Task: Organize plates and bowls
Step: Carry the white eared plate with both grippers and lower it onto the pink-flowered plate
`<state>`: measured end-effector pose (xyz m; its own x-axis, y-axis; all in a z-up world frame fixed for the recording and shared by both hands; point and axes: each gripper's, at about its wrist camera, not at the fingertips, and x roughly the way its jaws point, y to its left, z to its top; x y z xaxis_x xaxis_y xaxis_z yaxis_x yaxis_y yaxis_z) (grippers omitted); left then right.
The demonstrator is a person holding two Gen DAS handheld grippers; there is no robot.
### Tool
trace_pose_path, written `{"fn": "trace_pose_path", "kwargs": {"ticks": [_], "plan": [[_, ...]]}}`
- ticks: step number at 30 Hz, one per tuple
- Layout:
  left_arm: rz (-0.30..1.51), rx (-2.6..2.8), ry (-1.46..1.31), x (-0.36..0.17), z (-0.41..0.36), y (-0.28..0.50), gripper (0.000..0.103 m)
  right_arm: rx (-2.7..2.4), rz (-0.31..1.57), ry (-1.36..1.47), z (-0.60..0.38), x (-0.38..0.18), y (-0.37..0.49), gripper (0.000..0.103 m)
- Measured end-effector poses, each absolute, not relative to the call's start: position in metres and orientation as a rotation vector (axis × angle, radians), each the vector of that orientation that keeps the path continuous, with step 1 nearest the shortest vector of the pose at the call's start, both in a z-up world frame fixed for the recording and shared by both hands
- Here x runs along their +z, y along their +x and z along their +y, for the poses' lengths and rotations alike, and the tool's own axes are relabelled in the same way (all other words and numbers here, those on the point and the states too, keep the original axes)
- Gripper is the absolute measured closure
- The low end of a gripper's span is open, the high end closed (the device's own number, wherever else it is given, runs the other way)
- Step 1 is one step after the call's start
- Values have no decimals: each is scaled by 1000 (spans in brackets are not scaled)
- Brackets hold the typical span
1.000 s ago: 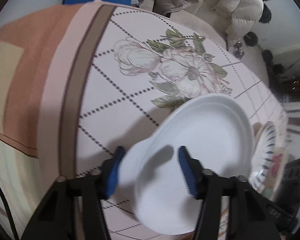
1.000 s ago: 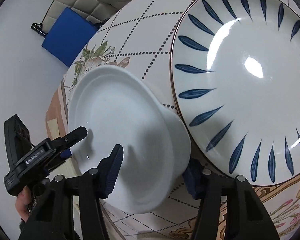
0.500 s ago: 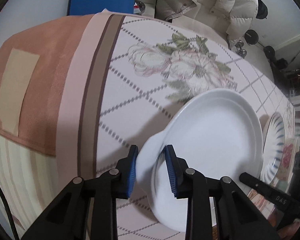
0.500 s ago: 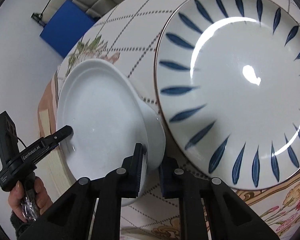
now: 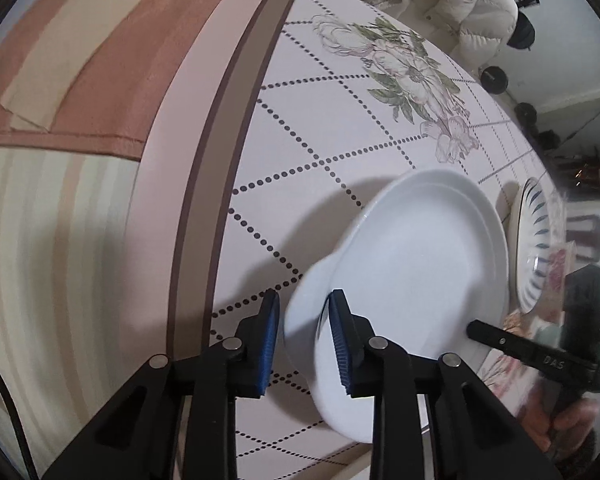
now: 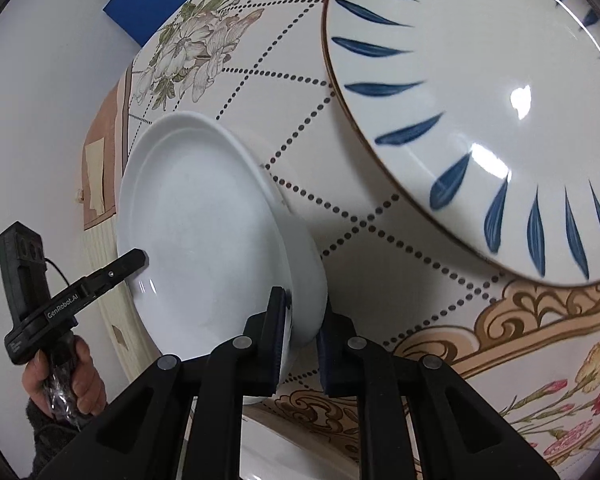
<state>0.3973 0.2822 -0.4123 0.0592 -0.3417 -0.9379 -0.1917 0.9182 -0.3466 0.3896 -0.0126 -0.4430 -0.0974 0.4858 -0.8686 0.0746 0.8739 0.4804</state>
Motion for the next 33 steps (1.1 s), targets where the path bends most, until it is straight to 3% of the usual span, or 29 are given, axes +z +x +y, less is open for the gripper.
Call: {"fn": "trace_pose_path", "kwargs": {"ticks": [7, 16, 19, 33], "plan": [[1513, -141, -511, -415, 288, 395, 78, 347, 1624, 395, -13, -433, 398, 80], [1513, -172, -526, -416, 286, 400, 80, 409, 1612, 478, -31, -436, 416, 79], [1504, -160, -467, -413, 282, 401, 81, 445, 1614, 442, -25, -436, 418, 86], [1452, -133, -414, -391, 278, 394, 83, 475, 1578, 431, -20, -429, 412, 88]]}}
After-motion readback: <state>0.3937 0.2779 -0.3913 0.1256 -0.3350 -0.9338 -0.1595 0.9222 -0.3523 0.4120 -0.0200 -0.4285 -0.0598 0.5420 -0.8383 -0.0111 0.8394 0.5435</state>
